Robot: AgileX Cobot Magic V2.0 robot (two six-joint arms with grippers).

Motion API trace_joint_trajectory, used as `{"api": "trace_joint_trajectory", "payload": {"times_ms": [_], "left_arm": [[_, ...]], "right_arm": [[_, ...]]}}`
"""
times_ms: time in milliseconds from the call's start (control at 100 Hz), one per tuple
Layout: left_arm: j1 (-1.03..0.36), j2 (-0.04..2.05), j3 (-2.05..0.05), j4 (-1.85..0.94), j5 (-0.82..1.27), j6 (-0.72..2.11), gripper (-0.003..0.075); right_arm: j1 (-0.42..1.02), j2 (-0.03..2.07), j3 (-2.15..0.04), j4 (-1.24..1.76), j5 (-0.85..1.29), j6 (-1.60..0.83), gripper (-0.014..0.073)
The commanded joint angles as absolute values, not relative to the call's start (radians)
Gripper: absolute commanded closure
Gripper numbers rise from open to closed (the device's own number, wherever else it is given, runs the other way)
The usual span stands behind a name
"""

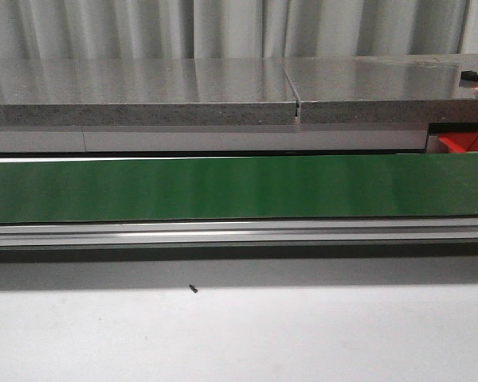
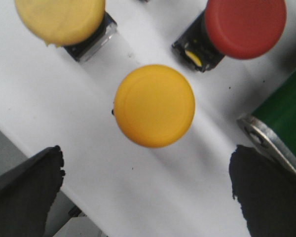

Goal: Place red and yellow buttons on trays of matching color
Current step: 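Grasp a yellow button with the left gripper and lift it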

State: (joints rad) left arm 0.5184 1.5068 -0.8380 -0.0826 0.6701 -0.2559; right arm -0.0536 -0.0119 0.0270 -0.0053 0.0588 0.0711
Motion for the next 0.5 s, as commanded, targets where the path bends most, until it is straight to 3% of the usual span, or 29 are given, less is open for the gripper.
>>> {"api": "trace_joint_trajectory", "payload": {"times_ms": [0,170,490], "left_arm": [[0.519,1.488,-0.87,-0.099,0.596,-0.265,0.0099],[0.519,1.506,-0.87,-0.099,0.559,-0.265,0.0204],[0.519,1.527,-0.87,-0.1,0.548,-0.265,0.0552]], "right_arm": [[-0.056,-0.03,0.011,-0.017,-0.015,0.068,0.0685],[-0.056,-0.03,0.011,-0.017,-0.015,0.068,0.0685],[-0.056,-0.03,0.011,-0.017,-0.015,0.068,0.0685]]}}
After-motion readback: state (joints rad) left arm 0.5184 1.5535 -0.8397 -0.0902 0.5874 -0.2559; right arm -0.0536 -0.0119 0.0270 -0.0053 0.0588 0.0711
